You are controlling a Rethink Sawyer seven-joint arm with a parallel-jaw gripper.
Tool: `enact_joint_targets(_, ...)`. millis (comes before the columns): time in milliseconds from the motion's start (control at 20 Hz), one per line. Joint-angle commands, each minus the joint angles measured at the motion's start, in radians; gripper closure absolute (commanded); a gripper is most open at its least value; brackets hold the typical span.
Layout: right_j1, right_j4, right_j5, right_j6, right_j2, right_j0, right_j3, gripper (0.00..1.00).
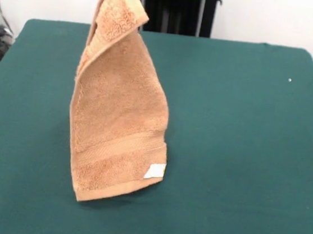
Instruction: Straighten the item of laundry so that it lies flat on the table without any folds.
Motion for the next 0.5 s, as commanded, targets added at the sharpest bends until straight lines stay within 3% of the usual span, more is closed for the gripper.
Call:
enact_joint_targets(50, -0.019, 0.035, 0.117, -0.010, 0.218, -0.035, 0.174, 1.00)
enact_joint_targets(500, -0.073, 0.040, 0.142, -0.043, 0.325, -0.114, 0.218, 1.00)
